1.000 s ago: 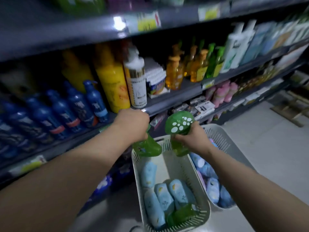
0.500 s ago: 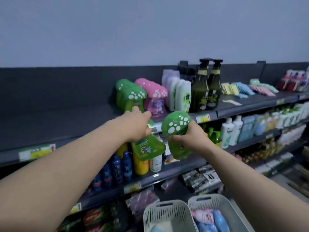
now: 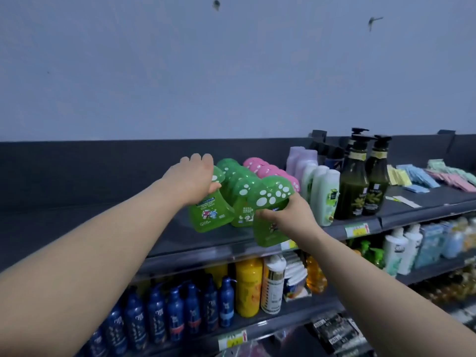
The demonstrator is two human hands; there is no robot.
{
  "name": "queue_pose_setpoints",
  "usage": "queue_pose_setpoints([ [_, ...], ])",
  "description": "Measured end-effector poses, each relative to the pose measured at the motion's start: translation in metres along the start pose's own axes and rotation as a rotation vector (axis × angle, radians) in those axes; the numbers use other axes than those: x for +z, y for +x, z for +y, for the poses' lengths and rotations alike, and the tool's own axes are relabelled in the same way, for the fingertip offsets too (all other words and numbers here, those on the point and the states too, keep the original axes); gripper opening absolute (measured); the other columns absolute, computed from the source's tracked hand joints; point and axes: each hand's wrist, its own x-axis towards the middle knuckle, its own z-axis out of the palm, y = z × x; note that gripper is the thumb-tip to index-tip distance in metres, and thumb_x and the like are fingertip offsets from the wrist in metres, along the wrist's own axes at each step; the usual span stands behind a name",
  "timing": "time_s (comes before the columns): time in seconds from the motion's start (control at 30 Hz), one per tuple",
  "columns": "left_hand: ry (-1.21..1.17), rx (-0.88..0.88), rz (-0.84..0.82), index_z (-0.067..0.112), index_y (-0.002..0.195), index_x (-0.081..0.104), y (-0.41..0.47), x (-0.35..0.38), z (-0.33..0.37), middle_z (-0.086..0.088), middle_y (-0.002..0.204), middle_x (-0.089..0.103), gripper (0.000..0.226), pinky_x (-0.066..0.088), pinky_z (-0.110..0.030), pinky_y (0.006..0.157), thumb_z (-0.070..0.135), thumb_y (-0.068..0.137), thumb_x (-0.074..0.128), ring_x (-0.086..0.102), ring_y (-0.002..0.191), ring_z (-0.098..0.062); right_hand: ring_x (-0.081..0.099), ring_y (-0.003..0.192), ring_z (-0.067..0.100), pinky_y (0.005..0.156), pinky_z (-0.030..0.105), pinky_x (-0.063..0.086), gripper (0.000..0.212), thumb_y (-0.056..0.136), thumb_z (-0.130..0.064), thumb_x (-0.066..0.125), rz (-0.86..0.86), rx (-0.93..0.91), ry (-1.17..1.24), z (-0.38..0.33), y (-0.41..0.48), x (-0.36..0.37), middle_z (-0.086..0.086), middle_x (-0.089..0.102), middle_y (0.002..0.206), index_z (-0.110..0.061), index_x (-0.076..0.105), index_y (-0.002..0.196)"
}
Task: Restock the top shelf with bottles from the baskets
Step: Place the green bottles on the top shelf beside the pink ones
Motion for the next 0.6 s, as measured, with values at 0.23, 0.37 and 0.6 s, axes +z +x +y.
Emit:
queue_pose_setpoints([
  [0.23,-0.112,-0.015,0.024,0.011,0.118,0.044,0.043,0.019,-0.072,-0.010,0.114,0.053,0.050,0.043,-0.040,0.079,0.050,0.089,0.055,0.051,0.102,-0.031,0.070,0.080,0.009,0.067,0.024,0.058,0.036,0.064,-0.015,0.087,-0.039,0.026,0.115,-0.019,0.037,0.071,-0.005,0.074,0.087,-0.018,0.071,0.095],
  [0.37,-0.207,-0.005,0.036,0.020,0.121,0.049,0.062,0.033,-0.109,0.000,0.118,0.055,0.054,0.045,-0.040,0.083,0.054,0.082,0.063,0.051,0.105,-0.026,0.071,0.078,0.014,0.065,0.028,0.059,0.036,0.064,-0.014,0.088,-0.043,0.102,0.175,-0.019,0.053,0.111,-0.001,0.074,0.086,-0.014,0.070,0.095],
  [0.6,-0.381,-0.013,-0.020,0.025,0.122,0.052,0.101,0.083,-0.138,0.003,0.115,0.052,0.053,0.044,-0.039,0.088,0.050,0.079,0.070,0.043,0.110,-0.025,0.071,0.081,0.016,0.065,0.028,0.060,0.038,0.064,-0.015,0.088,0.011,0.181,0.191,-0.001,0.081,0.149,-0.001,0.075,0.087,-0.014,0.069,0.096],
])
